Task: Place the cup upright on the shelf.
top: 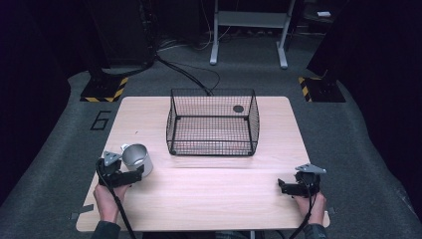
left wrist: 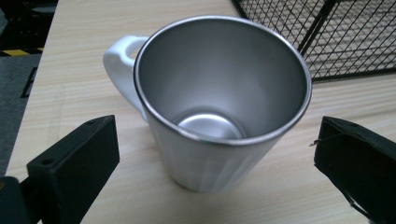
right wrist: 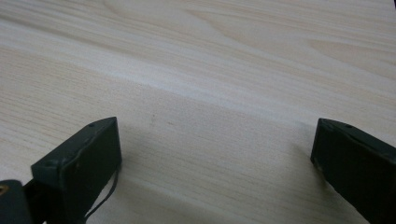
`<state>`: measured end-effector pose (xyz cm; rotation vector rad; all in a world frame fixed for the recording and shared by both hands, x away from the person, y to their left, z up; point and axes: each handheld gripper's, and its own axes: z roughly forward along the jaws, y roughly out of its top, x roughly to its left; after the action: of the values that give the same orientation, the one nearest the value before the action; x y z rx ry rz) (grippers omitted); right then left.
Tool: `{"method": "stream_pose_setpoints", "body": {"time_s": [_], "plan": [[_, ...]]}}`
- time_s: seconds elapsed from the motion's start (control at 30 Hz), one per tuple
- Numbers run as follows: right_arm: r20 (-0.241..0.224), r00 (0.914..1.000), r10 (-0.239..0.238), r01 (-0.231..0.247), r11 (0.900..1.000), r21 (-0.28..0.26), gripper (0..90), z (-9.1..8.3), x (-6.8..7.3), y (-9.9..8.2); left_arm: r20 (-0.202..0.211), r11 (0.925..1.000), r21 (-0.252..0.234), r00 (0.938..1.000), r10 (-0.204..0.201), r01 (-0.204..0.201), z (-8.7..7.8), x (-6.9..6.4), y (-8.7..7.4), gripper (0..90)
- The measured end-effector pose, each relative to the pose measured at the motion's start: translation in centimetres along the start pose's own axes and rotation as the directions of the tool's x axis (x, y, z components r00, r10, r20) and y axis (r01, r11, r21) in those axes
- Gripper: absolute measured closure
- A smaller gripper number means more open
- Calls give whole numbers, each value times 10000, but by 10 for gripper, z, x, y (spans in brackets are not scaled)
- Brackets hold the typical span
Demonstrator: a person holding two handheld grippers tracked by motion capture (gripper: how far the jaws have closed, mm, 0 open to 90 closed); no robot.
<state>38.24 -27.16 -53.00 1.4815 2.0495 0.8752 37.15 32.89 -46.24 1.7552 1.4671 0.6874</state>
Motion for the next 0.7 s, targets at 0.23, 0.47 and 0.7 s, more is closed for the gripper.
{"method": "stream_pose_setpoints", "body": {"time_s": [0.23, 0.47, 0.7], "plan": [[7, 10000, 22, -22, 10000, -7, 13, 0, 0, 0, -105, 9999, -13, 9999, -118, 118, 14, -4, 9, 2], [-35, 10000, -13, 13, 10000, -21, 16, 0, 0, 0, -269, 9999, -82, 9996, -96, 93, 24, -4, 10, 7], [-37, 10000, -33, 33, 10000, 11, 17, 0, 0, 0, -454, 9999, -108, 9989, 110, -115, 30, -7, 13, 48]]}}
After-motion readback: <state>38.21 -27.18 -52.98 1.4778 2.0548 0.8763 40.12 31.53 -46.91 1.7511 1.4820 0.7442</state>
